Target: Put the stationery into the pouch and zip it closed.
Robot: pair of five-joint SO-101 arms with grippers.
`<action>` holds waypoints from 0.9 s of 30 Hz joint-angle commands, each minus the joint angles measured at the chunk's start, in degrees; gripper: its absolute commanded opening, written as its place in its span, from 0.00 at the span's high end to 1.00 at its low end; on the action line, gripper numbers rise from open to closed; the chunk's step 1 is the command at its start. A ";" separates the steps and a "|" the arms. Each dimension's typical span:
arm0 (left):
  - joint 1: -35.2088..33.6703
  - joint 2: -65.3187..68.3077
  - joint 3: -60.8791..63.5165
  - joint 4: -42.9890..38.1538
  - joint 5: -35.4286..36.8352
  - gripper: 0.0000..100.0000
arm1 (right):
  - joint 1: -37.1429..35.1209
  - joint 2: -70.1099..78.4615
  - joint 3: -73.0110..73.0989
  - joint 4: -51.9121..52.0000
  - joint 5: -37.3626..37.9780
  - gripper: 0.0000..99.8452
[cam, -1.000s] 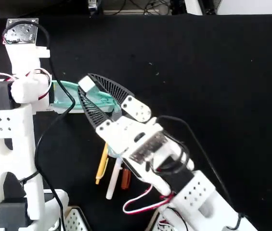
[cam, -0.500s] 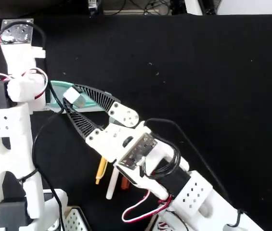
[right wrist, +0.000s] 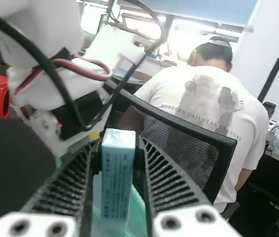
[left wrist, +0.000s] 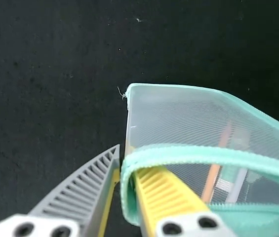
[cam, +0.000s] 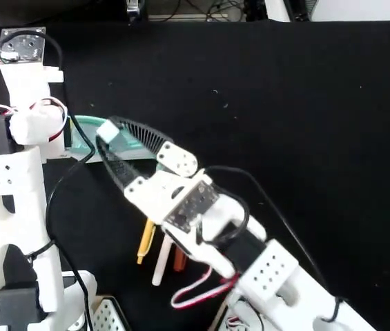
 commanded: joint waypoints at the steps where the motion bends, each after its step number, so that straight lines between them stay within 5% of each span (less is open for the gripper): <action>1: -0.40 0.35 -0.66 0.44 0.62 0.97 | 2.37 7.34 -5.76 -3.78 -0.26 0.99; 13: -0.40 0.35 -0.66 0.44 0.44 0.97 | 2.46 18.24 -9.54 -2.99 -0.26 0.99; 21: -0.48 0.53 -0.66 0.44 0.44 0.97 | 2.37 9.01 -23.87 37.54 -0.26 0.86; 27: -0.48 0.35 -0.66 0.44 0.35 0.97 | 2.46 8.04 -34.68 50.73 -4.13 0.80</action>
